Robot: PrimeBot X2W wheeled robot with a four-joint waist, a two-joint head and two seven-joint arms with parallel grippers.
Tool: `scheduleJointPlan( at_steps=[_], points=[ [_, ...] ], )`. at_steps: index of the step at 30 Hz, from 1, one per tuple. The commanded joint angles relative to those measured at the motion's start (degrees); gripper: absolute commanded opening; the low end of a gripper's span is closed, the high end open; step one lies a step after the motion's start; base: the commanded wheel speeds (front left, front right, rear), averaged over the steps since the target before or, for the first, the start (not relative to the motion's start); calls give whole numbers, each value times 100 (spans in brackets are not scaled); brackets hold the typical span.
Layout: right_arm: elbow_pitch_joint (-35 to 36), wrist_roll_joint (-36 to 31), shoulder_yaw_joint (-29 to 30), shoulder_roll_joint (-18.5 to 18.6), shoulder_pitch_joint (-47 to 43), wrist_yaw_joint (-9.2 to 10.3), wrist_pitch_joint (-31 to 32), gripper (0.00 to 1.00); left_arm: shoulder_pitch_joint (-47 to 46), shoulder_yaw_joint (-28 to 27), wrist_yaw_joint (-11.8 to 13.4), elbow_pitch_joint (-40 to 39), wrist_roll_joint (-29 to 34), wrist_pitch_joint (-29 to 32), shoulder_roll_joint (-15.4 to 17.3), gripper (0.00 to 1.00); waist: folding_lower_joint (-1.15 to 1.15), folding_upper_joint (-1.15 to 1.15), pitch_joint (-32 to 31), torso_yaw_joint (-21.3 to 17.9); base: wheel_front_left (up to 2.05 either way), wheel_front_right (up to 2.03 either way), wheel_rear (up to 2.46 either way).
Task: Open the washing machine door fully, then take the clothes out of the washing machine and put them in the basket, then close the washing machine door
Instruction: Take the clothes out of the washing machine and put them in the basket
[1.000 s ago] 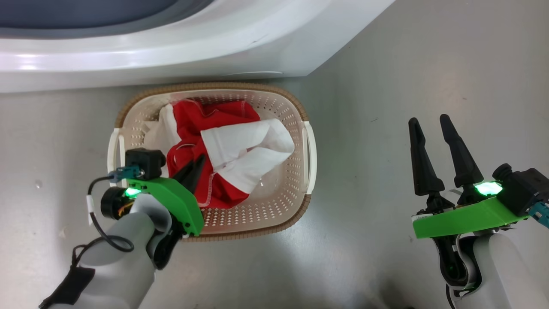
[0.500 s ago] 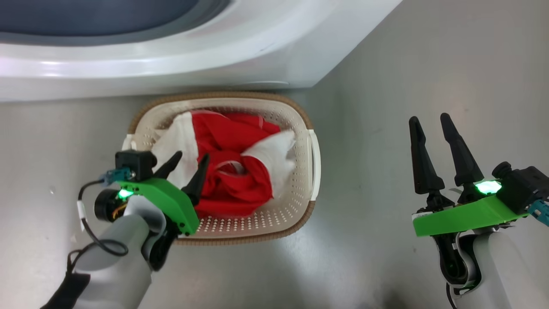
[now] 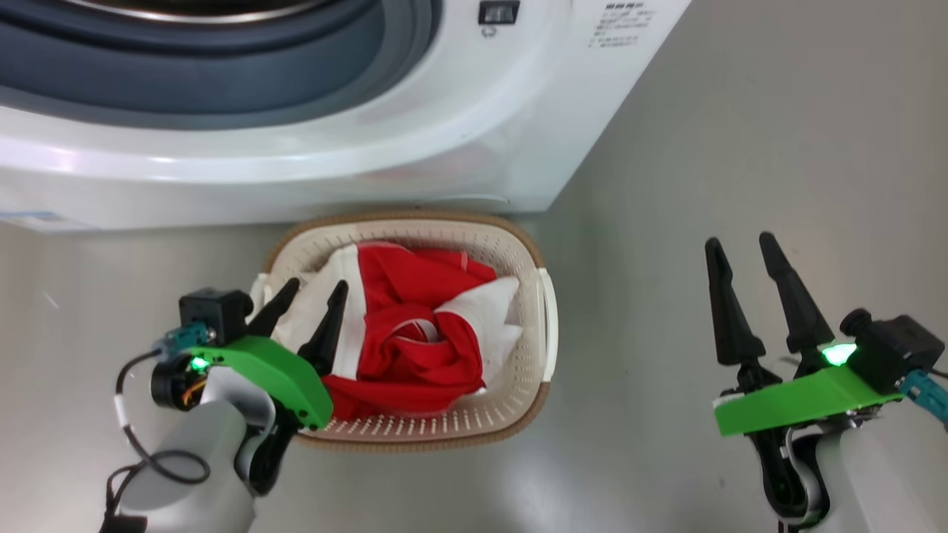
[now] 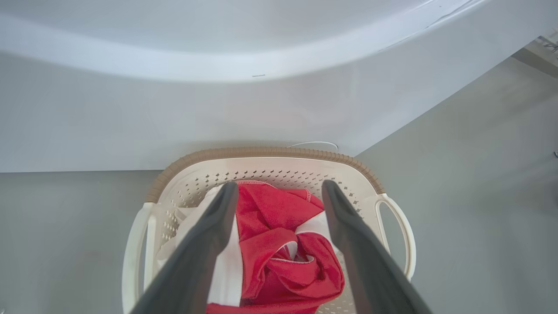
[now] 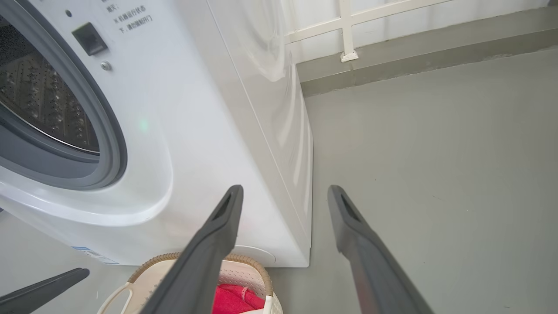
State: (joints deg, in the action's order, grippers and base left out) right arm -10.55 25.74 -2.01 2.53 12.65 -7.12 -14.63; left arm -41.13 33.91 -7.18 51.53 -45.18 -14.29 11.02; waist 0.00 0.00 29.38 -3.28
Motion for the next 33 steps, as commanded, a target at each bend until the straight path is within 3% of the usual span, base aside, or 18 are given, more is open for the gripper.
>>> scheduleJointPlan(
  at_steps=[1,17,33],
  points=[
    [94,-51,-95,34,-182,-36,-37,100,205,-310,-31,-175,165,-71,153,100,0,0,-317,91,0,0,0],
    [-73,-209,-69,34,-787,-36,-37,100,1471,-1861,-31,-1563,1628,-71,-25,100,0,0,-1476,189,0,0,0],
    [-61,-271,72,34,-1494,-36,-37,100,2891,-2947,-31,-2964,2496,-71,-247,100,0,0,-2289,221,0,0,0]
  ],
)
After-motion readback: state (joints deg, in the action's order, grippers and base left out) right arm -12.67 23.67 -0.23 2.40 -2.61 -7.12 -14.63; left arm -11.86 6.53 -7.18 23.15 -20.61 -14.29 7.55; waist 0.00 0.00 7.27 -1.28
